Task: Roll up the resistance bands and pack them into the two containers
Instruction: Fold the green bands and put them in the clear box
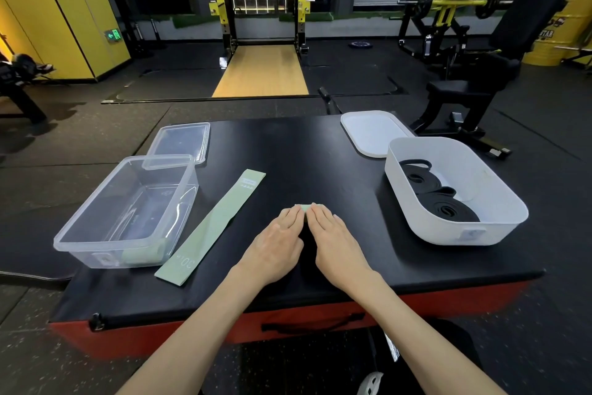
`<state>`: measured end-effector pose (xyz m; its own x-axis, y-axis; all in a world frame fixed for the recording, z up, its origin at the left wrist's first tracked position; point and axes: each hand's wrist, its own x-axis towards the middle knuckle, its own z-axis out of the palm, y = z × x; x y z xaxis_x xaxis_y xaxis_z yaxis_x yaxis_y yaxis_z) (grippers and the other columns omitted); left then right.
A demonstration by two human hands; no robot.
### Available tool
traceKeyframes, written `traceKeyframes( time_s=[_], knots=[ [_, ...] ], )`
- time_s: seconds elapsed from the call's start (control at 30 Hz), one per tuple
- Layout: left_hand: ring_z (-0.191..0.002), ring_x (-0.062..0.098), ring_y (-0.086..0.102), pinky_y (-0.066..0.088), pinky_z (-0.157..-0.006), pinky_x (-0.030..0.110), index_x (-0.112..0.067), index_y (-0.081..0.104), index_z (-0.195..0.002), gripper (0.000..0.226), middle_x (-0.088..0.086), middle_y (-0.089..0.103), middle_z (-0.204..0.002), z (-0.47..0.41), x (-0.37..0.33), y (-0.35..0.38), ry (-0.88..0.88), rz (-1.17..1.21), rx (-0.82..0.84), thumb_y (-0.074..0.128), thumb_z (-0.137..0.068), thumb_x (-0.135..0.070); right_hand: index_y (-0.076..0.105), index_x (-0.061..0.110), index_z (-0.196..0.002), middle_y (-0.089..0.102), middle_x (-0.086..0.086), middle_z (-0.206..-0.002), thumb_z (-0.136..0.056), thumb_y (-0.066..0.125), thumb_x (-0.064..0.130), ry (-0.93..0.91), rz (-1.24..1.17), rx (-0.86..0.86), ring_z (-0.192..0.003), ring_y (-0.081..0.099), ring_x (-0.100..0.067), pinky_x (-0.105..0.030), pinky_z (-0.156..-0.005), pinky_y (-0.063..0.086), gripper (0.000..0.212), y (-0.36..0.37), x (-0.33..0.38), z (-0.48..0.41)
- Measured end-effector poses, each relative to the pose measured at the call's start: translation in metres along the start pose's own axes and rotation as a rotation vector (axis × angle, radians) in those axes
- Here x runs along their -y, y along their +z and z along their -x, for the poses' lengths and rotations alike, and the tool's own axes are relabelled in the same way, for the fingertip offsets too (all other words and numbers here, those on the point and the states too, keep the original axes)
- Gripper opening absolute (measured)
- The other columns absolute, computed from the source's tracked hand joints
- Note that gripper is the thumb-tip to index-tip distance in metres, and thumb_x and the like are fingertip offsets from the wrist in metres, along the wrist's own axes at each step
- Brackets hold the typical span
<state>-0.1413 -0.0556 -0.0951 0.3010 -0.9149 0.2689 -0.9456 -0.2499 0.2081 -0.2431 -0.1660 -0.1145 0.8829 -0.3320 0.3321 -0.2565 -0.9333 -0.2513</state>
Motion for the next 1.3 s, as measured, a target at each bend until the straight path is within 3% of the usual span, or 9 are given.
traceKeyframes(
  time_s=[0.17,0.3,0.57,0.73,0.97,1.03,1.13,1.2,1.3],
  knots=[
    [-0.111,0.02,0.047,0.032,-0.103,0.024,0.001,0.045,-0.129,0.051,0.008,0.049,-0.124,-0.006,0.005,0.001,0.013,0.062,-0.033,0.028,-0.082,-0.008,0.014,0.009,-0.151,0.01,-0.006,-0.159,-0.089,0.037,-0.004,-0.012,0.022,0.057,-0.147,0.005,-0.018,-0.028,-0.116,0.005,0.067,-0.012,-0.001,-0.001],
    [-0.095,0.022,0.05,0.036,-0.095,0.03,0.001,0.05,-0.119,0.057,0.009,0.052,-0.111,-0.009,0.008,0.003,0.05,0.032,-0.041,0.017,-0.076,-0.014,0.025,0.004,-0.148,0.02,-0.011,-0.157,-0.086,0.041,-0.007,-0.015,0.029,0.002,-0.146,0.015,-0.023,-0.033,-0.116,0.011,0.064,-0.011,-0.002,-0.002],
    [-0.099,0.017,0.042,0.036,-0.099,0.028,0.0,0.043,-0.128,0.045,0.006,0.046,-0.119,-0.016,0.009,0.002,0.012,0.127,-0.017,0.04,-0.083,0.004,0.026,0.005,-0.148,0.026,-0.01,-0.154,-0.084,0.045,-0.011,0.009,0.013,0.021,-0.144,0.019,-0.022,-0.031,-0.117,0.01,0.068,-0.007,0.002,-0.012],
    [-0.133,0.021,0.034,0.024,-0.102,0.02,-0.006,0.034,-0.141,0.048,0.009,0.032,-0.149,-0.016,0.001,-0.004,-0.124,0.165,0.015,0.035,-0.093,-0.001,0.034,0.007,-0.145,0.034,-0.006,-0.151,-0.086,0.041,-0.012,0.017,-0.014,-0.023,-0.141,0.026,-0.02,-0.027,-0.115,0.015,0.063,-0.012,-0.003,-0.014],
    [-0.126,0.027,0.046,0.035,-0.097,0.025,-0.013,0.031,-0.146,0.051,0.008,0.029,-0.152,-0.015,-0.001,0.006,-0.2,0.148,-0.005,0.037,-0.095,-0.006,0.033,0.01,-0.146,0.033,-0.005,-0.152,-0.087,0.039,-0.012,0.016,-0.06,-0.042,-0.142,0.025,-0.019,-0.026,-0.114,0.017,0.063,-0.01,-0.007,-0.016],
    [-0.123,0.023,0.047,0.035,-0.095,0.024,-0.009,0.032,-0.144,0.049,0.007,0.034,-0.149,-0.018,0.002,0.006,-0.168,0.107,-0.012,0.037,-0.096,-0.005,0.037,0.008,-0.144,0.037,-0.006,-0.15,-0.087,0.04,-0.013,0.014,-0.075,-0.061,-0.14,0.029,-0.021,-0.029,-0.113,0.022,0.062,-0.009,-0.008,-0.017],
    [-0.1,0.024,0.052,0.041,-0.083,0.028,-0.005,0.041,-0.134,0.042,0.007,0.046,-0.13,-0.021,0.008,0.004,-0.114,0.106,-0.009,0.038,-0.092,-0.001,0.045,0.006,-0.139,0.045,-0.007,-0.144,-0.085,0.044,-0.014,0.002,-0.083,-0.063,-0.135,0.037,-0.024,-0.035,-0.112,0.031,0.058,-0.004,-0.012,-0.024],
    [-0.086,0.025,0.051,0.045,-0.079,0.036,-0.006,0.046,-0.123,0.036,0.005,0.049,-0.113,-0.023,0.013,0.005,-0.082,0.123,-0.018,0.039,-0.089,0.002,0.055,0.006,-0.128,0.056,-0.006,-0.129,-0.08,0.05,-0.014,-0.012,-0.094,-0.065,-0.121,0.05,-0.025,-0.039,-0.097,0.045,0.052,0.001,-0.016,-0.03],
    [-0.08,0.026,0.049,0.045,-0.074,0.043,-0.008,0.046,-0.114,0.031,0.003,0.047,-0.103,-0.026,0.015,0.007,-0.08,0.163,-0.025,0.04,-0.086,0.001,0.059,0.012,-0.114,0.059,0.002,-0.113,-0.077,0.055,-0.011,0.021,-0.156,-0.084,-0.1,0.056,-0.021,-0.036,-0.079,0.051,0.044,0.002,-0.019,-0.034]
  ],
)
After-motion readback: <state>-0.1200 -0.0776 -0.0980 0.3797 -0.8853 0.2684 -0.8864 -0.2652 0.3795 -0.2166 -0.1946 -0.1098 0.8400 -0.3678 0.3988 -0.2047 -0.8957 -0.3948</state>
